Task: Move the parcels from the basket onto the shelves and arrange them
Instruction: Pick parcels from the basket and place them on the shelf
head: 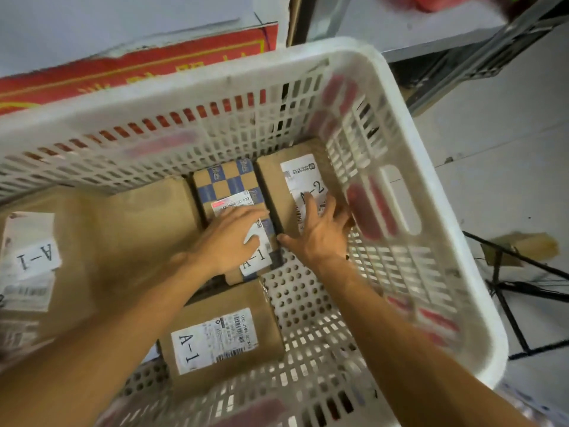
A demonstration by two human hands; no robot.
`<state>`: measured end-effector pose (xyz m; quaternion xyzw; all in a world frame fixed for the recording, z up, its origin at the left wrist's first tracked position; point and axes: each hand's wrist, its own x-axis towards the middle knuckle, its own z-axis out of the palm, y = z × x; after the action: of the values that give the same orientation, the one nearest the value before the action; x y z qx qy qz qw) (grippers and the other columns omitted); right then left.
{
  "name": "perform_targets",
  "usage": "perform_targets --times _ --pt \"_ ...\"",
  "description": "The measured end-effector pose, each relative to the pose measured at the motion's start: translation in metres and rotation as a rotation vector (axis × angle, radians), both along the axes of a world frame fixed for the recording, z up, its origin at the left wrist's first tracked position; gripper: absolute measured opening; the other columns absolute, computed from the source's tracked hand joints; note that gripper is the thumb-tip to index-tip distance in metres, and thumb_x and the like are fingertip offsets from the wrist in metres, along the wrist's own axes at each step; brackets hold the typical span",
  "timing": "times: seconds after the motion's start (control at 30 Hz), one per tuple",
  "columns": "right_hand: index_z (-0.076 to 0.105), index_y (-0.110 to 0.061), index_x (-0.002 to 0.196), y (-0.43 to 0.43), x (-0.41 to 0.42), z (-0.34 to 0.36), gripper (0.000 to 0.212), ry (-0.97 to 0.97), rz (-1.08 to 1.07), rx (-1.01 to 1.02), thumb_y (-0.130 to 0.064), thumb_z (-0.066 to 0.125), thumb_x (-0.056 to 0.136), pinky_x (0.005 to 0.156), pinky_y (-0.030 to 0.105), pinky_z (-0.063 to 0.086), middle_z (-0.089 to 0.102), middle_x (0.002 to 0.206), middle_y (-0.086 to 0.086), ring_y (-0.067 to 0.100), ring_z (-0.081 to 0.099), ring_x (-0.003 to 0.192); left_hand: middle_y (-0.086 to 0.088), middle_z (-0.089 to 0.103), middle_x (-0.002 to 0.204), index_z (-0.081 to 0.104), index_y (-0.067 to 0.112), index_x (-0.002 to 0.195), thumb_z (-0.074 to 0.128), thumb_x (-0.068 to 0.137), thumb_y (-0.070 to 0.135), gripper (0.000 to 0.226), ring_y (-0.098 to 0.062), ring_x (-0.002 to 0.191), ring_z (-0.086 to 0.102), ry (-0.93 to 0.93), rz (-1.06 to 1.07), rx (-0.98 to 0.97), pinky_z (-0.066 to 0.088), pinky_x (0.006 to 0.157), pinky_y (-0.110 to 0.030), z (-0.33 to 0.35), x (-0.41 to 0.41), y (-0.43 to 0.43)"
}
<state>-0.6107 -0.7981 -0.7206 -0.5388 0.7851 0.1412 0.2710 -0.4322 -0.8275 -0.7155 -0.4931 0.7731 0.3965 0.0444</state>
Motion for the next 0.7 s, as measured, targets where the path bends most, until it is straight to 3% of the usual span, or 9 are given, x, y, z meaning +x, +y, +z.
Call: perform_targets --times 0.23,0.4,0.6,0.7 --pt "0.003 -0.032 0.151 -0.011 0.004 -0.019 0.119 0.093 -0.064 -0.076 -0.074 0.071 0.063 0.11 0.059 0.023 0.003 0.156 0.022 0.051 0.015 0.136 -0.002 0.016 0.157 0.03 0.026 0.149 0.049 0.094 0.019 0.059 -0.019 0.144 0.007 -0.084 -0.061 -0.114 0.01 0.117 -0.038 -0.016 -0.004 -0.004" --pt "0.009 -0.032 0.146 -0.013 0.006 -0.022 0.119 0.098 -0.104 -0.097 -0.073 0.075 0.055 0.108 0.058 0.029 0.01 0.151 0.027 0.049 0.023 0.134 -0.004 0.007 0.16 0.022 0.027 0.151 0.045 0.095 0.024 0.061 -0.022 0.146 0.001 -0.152 -0.176 -0.186 0.003 0.117 -0.038 -0.023 -0.004 -0.003" --pt "0.0 -0.034 0.148 -0.013 0.002 -0.026 0.125 0.046 -0.091 -0.115 -0.073 0.074 0.055 0.108 0.058 0.027 0.003 0.152 0.029 0.048 0.021 0.134 -0.01 0.016 0.159 0.024 0.019 0.151 0.042 0.097 0.027 0.058 -0.027 0.147 0.005 -0.16 -0.198 -0.283 0.004 0.119 -0.044 -0.03 -0.014 -0.002" --pt "0.004 -0.035 0.149 -0.01 0.003 -0.02 0.121 0.014 -0.107 -0.123 -0.072 0.073 0.057 0.106 0.058 0.028 0.007 0.151 0.029 0.048 0.024 0.132 -0.008 0.005 0.161 0.015 0.018 0.153 0.038 0.099 0.03 0.06 -0.025 0.148 -0.004 -0.158 -0.181 -0.251 -0.001 0.12 -0.043 -0.034 -0.014 0.007"
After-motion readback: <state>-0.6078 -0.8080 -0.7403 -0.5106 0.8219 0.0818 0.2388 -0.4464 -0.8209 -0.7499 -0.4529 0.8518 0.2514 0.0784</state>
